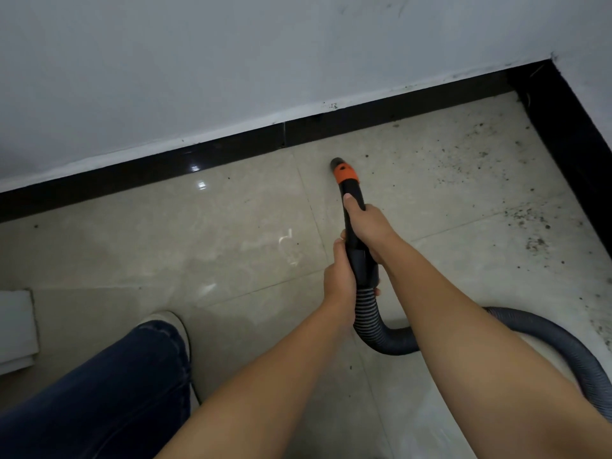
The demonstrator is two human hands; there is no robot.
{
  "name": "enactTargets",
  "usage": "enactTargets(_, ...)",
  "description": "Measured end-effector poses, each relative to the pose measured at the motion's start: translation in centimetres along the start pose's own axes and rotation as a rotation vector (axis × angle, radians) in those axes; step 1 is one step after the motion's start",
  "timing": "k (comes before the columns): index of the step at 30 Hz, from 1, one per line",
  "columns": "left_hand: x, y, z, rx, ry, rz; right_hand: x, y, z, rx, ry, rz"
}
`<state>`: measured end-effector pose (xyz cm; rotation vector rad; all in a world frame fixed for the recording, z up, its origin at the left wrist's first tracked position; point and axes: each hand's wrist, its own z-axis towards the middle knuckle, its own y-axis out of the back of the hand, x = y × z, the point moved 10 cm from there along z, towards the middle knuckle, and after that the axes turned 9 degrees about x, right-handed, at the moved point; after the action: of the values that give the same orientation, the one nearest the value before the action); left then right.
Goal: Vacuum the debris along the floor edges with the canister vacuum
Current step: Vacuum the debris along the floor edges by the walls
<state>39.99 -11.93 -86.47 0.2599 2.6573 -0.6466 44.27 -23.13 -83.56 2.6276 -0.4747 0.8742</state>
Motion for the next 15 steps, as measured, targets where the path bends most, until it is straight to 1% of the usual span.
enactTargets(6,0.3,-1.1,-0.2,0.042,0.027,0.066,-1.1,1.8,-0.8,-0.068,-0.027,0.061)
enactTargets(9,0.4,-0.8,-0.1,0.053,0.022,0.066,-1.1,1.4,-0.9,-0.057,-0.02,0.085)
enactTargets(12,1.0,0.0,-0.3,0.034,0.019,0.026,-1.1,0.3,-1.1,-0.021,-0.014,0.057)
enactTargets(15,1.8,0.3,-0.7,0.025,0.023,0.039,-1.9,0.4,-1.7,-0.04,-0.013,0.054)
